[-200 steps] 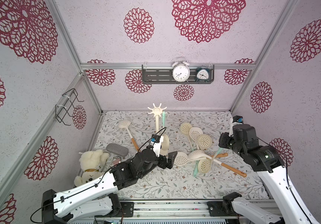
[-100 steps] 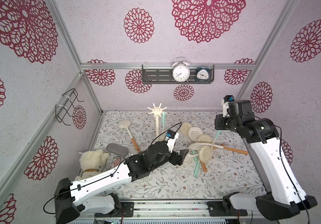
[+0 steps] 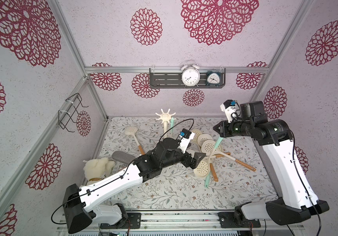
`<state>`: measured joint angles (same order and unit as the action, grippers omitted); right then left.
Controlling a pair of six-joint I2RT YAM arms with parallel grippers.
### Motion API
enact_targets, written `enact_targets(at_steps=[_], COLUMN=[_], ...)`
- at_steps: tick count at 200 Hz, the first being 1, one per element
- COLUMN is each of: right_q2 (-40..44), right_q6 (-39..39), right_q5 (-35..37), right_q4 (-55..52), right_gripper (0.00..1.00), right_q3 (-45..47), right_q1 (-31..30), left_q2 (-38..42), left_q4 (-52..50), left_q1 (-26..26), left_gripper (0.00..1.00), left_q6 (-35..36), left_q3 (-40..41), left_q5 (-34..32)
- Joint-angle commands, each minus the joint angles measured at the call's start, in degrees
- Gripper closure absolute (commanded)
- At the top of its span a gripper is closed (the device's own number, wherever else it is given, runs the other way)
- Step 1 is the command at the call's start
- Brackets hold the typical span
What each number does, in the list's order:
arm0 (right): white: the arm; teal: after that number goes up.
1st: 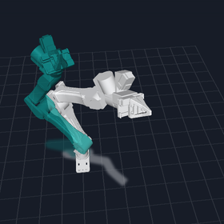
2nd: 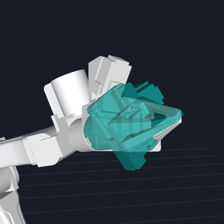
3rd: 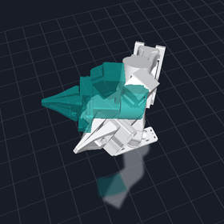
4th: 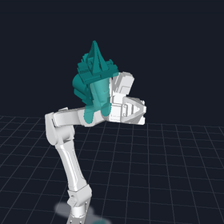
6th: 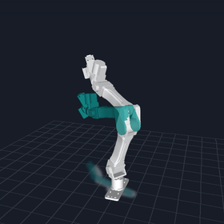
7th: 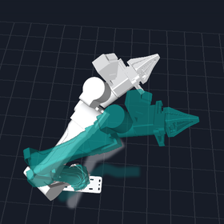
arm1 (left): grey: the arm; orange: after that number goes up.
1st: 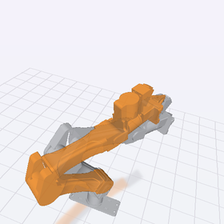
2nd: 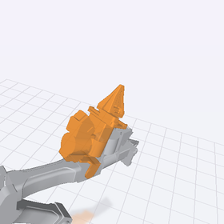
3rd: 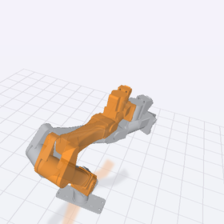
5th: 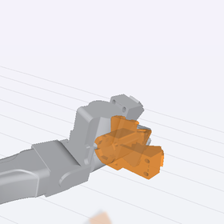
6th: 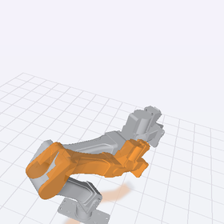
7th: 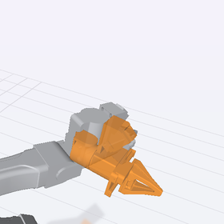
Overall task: Hang the skimmer on the kitchen utensil rack
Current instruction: Pick up the skimmer from the center of the board.
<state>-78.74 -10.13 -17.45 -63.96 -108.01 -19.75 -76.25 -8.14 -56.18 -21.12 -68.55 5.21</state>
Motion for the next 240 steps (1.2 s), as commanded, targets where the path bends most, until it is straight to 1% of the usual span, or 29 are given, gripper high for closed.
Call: enact_targets(at_steps=[1,22,36,61,80,103,122,136,153,195,206,231,240], right_q2=[2.5,3.1,3.6,3.9,4.2,4.7,6.0,6.9,7.2,7.2,7.5,9.3,10.3], right_q6=[-1.1,-1.1,-0.4,1.2,2.0,0.9,-2.2,-4.1,-4.2,-4.0,-4.5,-7.5,-9.0], right_q5=[-11.4,-17.9,-20.9,-25.3,-29.9,-33.4,-37.5,-39.6,-39.9,-39.9,-40.2,-40.7,-40.2], right_q4=[4.6,7.3,8.7,9.6,10.8,12.8,18.0,21.1,21.7,21.4,22.5,27.9,30.4], right_gripper=[1.00,1.00,1.00,1.00,1.00,1.00,1.00,1.00,1.00,1.00,1.00,1.00,1.00], right_q3=[0.9,3.3,4.4,4.6,4.5,4.9,7.3,8.4,7.9,7.7,8.1,10.9,12.5], right_q1=[0.3,0.2,0.3,0.2,0.3,0.3,0.3,0.3,0.3,0.3,0.3,0.3,0.2], left_q2=[-1.6,-2.6,-3.3,-3.4,-1.4,1.6,2.9,3.5,4.4,6.0,6.1,6.3,6.6], left_q4=[-1.1,-0.9,-1.5,-3.6,-3.1,-2.2,-1.7,-1.4,0.8,1.7,1.6,1.7,1.5], left_q1=[0.2,0.2,0.3,0.5,1.6,2.9,3.5,3.9,4.4,4.6,4.6,4.6,4.6], left_gripper=[0.06,0.11,0.13,0.12,0.12,0.11,0.11,0.13,0.24,0.64,0.73,1.00,1.00], left_q6=[2.7,3.1,3.5,4.7,4.8,4.3,3.8,3.4,2.0,0.8,0.7,0.4,0.3], left_q3=[-2.3,-3.4,-4.3,-4.8,-2.5,0.0,1.2,2.2,4.1,6.4,6.5,6.4,6.4], left_q5=[4.1,5.2,7.3,11.2,17.2,22.9,27.2,29.0,31.1,32.1,32.1,32.1,31.3])
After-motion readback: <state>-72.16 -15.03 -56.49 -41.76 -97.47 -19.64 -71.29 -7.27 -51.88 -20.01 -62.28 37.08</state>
